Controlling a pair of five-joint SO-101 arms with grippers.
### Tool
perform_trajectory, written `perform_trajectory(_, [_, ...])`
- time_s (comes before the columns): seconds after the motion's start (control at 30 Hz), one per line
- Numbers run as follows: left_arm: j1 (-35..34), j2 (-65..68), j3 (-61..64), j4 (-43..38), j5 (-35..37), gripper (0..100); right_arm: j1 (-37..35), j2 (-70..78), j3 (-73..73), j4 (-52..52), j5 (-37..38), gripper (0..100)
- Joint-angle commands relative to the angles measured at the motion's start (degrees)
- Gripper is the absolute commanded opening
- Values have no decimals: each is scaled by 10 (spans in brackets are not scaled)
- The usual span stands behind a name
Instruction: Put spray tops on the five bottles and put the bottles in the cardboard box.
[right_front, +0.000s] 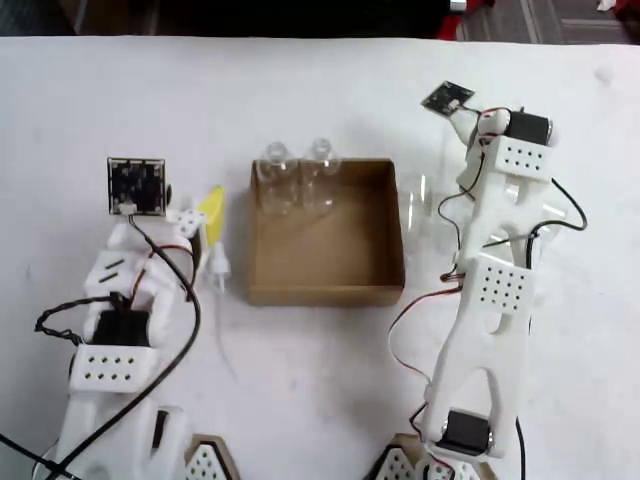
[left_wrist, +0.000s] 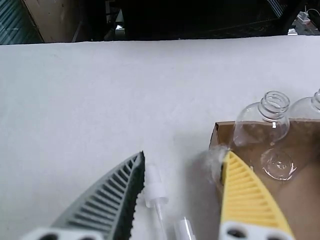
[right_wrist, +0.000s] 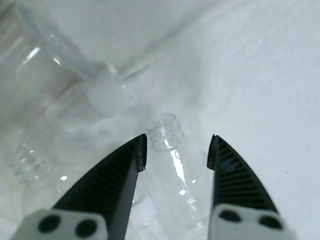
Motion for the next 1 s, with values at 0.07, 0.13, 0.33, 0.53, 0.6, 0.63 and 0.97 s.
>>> perform_trajectory(0.07, [5, -10, -4, 0, -8, 233, 8, -4, -23, 12, 40, 127])
perform_trajectory(0.13, [5, -10, -4, 0, -8, 233, 8, -4, -23, 12, 48, 74])
perform_trajectory(0.33, [5, -10, -4, 0, -8, 233, 8, -17, -43, 15, 47, 16])
perform_trajectory(0.53, [5, -10, -4, 0, -8, 233, 23, -78, -90, 16, -20, 16])
perform_trajectory(0.6, [5, -10, -4, 0, -8, 233, 30, -101, -91, 17, -29, 16])
perform_trajectory(0.63, [5, -10, -4, 0, -8, 233, 32, -109, -91, 17, -30, 17])
perform_trajectory(0.97, [5, -10, -3, 1, -8, 233, 26, -132, 78, 21, 25, 191])
